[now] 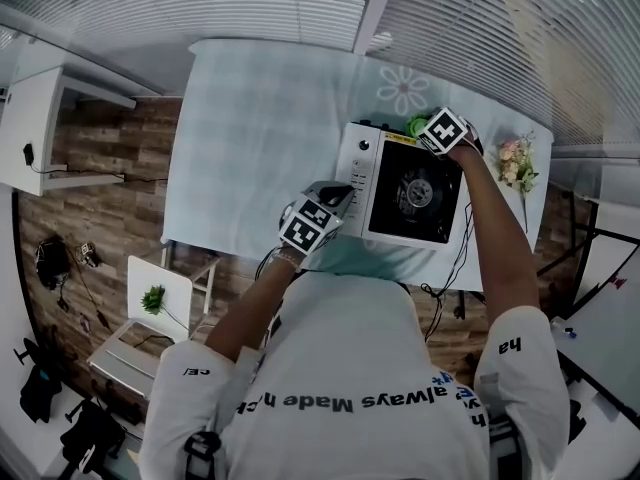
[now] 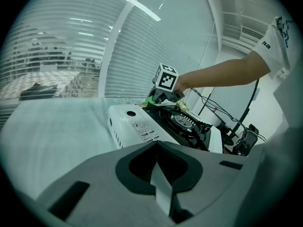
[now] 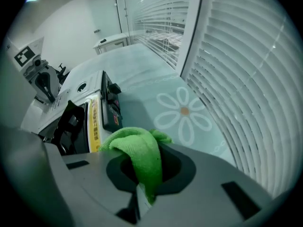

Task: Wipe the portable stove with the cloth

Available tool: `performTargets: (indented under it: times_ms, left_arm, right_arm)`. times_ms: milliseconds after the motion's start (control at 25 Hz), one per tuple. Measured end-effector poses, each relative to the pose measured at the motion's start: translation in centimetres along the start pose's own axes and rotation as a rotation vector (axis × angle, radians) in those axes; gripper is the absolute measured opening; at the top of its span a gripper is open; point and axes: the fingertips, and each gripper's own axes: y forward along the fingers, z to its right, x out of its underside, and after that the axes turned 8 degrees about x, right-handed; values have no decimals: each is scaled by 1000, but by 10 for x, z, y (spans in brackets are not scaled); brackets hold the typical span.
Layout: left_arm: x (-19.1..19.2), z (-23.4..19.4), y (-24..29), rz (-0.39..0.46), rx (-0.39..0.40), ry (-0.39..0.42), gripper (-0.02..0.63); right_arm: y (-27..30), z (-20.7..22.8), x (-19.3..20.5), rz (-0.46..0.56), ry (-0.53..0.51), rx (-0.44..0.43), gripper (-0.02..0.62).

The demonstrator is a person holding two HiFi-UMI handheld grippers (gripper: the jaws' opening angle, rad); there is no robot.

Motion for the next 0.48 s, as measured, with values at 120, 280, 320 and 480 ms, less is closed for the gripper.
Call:
performTargets:
  times_ms: [120,280,320,480]
  left_arm:
    - [2,0,-1,8,2,-9,12]
    - [3,0,-2,15,5,-11,12]
    - [3,0,-2,16,5,-11,11]
    - [2,1,-2,13,7,-6,12]
  right_arm:
    - [1,-12,-21,26,-1,-14,26]
    - [-2,-17,-31,16,-36,1,26]
    - [-2,-16,-31,18,-38,4,26]
    - [-11,-6,-40,63,-83,82,26]
